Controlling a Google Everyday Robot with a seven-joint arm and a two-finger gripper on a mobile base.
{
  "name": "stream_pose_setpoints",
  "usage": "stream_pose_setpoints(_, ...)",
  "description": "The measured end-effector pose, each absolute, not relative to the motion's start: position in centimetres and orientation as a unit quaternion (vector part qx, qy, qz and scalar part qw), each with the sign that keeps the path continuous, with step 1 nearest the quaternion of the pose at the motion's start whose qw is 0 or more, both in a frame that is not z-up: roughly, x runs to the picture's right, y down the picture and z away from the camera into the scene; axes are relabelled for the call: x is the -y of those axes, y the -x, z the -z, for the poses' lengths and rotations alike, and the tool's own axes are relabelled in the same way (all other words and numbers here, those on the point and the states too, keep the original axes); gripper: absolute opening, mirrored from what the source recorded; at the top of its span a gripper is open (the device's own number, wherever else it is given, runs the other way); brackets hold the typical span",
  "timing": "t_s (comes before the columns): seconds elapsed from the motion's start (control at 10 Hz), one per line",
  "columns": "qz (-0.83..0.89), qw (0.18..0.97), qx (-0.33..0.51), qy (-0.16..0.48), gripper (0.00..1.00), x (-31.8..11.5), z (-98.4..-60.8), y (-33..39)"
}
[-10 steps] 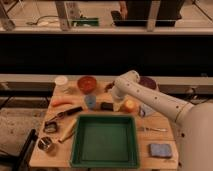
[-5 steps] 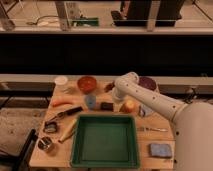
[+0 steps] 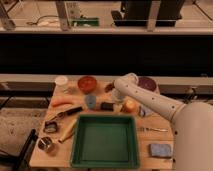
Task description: Place eraser in paper cup
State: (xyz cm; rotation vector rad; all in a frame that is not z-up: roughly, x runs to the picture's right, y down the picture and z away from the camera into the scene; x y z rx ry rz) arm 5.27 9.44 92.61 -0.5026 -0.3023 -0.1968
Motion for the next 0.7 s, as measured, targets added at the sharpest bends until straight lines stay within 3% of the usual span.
stream_pose_setpoints(0.1,0.098,0.951,0.15,0.252,0.71,-9.58,-92.78,-5.27)
stream_pose_setpoints(0.3,0.096,0.948,0.151,0.262,0.69,-9.86,-93.23,-5.61)
stream_pose_setpoints(0.7,0.094,0.944,0.158,0.274,0.42,-9.99,-93.56,-5.93)
